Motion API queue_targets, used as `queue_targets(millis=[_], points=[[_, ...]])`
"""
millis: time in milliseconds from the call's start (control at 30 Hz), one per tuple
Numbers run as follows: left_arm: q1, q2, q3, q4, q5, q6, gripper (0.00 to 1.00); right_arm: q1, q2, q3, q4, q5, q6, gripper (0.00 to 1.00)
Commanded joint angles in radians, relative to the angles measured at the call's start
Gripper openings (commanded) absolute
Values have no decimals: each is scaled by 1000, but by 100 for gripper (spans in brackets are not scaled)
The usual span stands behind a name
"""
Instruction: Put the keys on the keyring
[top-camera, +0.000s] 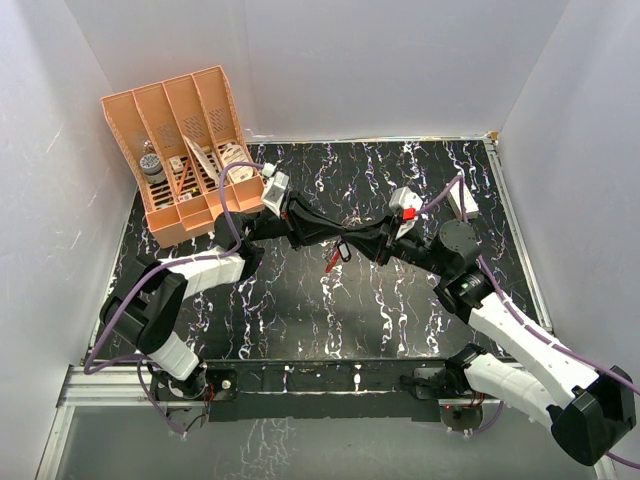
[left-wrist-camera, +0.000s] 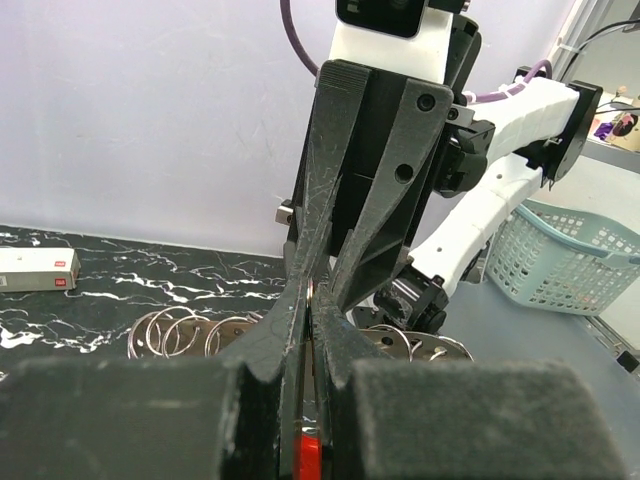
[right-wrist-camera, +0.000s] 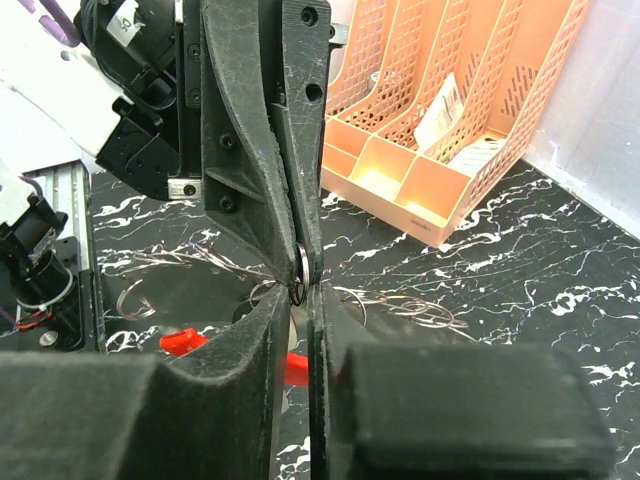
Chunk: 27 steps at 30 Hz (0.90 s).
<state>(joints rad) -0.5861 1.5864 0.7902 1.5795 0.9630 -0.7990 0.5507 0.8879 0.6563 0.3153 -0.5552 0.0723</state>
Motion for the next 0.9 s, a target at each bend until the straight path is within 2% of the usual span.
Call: queue_targets(millis=[0, 67, 133, 233, 533, 667, 767, 867], points=[[-11, -4, 7, 208, 83, -30, 0, -3, -5, 41, 59, 25, -28, 6], [-11, -2, 2, 207, 88, -38, 1, -3, -8, 40, 50, 26, -34, 3], [-8, 7, 6, 203, 98, -55, 17, -3, -6, 47, 26, 26, -45, 1], [-7, 23, 24, 161, 127, -67, 25, -4, 1, 62, -20, 23, -66, 0], [-6, 30, 26, 7, 146, 2, 25, -3, 18, 59, -67, 26, -87, 0], [-7, -25, 32, -229, 138, 172, 22, -3, 33, 80, -110, 37, -101, 0], [-6, -98, 55, -611, 81, 393, 15, -3, 46, 98, -148, 44, -110, 0], [-6, -164, 70, -834, 25, 550, 15, -3, 55, 110, -175, 49, -118, 0]])
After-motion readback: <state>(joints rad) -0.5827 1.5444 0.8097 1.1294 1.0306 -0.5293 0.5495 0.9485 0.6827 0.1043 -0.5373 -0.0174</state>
